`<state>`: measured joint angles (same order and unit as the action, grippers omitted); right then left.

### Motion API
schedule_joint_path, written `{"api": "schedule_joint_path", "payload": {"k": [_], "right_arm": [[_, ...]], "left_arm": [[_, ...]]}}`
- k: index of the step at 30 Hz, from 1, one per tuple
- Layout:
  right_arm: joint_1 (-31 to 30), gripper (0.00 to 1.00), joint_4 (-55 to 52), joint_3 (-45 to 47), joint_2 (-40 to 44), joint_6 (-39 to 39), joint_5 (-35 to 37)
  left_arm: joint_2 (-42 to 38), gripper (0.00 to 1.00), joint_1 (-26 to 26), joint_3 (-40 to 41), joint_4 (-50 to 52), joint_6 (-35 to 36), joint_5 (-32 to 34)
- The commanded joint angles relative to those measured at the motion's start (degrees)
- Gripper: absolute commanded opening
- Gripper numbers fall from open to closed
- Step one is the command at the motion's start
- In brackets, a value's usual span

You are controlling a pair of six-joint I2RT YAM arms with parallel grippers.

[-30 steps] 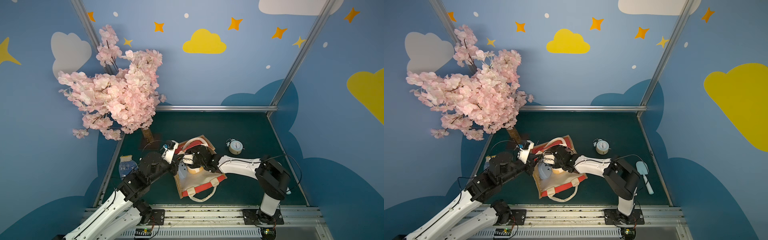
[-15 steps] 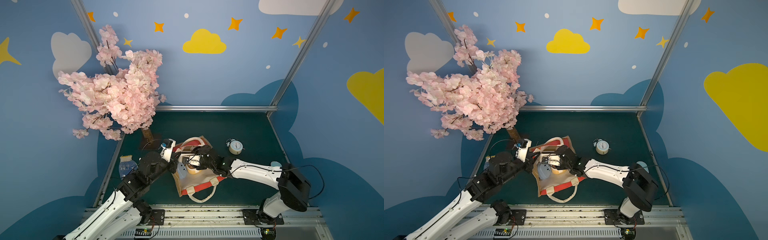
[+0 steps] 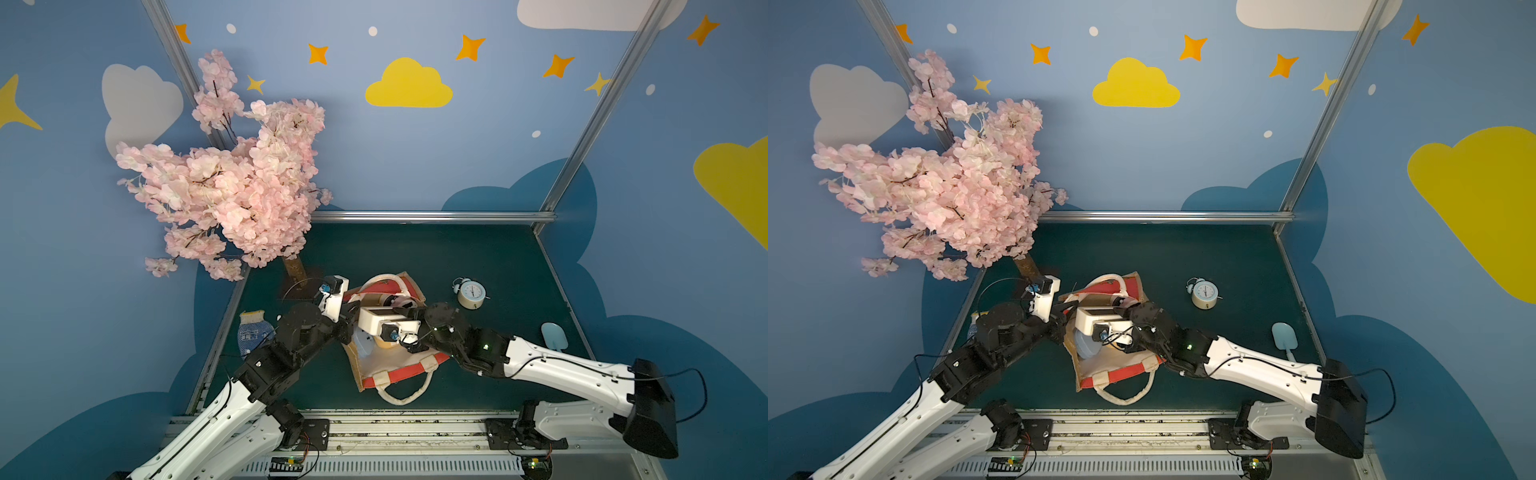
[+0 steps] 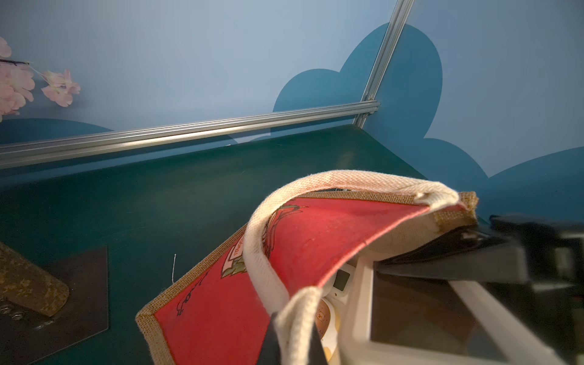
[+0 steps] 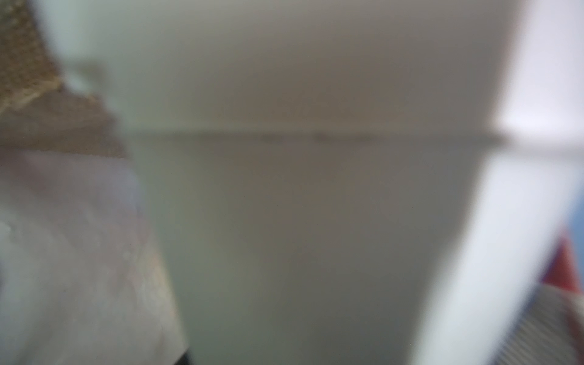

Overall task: Take the alarm clock out of the canvas bag
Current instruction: Pick up the alarm from the canvas bag, then place the alarm at the center of the board.

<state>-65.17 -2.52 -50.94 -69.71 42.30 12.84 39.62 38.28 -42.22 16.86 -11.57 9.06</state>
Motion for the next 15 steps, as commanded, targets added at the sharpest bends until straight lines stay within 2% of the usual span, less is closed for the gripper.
{"api": "schedule_joint_path", "payload": {"k": [1, 9, 15], "right_arm": [[-0.8, 0.11, 1.3, 0.8, 4.9, -2.8, 2.4], [-1.1, 0.11, -3.1, 1.6, 13.8, -5.0, 5.9], [0.2, 0.12, -1.9, 4.1, 19.7, -7.0, 8.9]], "left_arm": [[0.3, 0.06, -0.2, -2.3, -1.4, 0.0, -0.6], [1.0, 0.06, -0.2, -2.4, -2.3, 0.4, -1.0], [0.4, 0.06, -0.2, -2.3, -1.7, 0.7, -1.2]]}}
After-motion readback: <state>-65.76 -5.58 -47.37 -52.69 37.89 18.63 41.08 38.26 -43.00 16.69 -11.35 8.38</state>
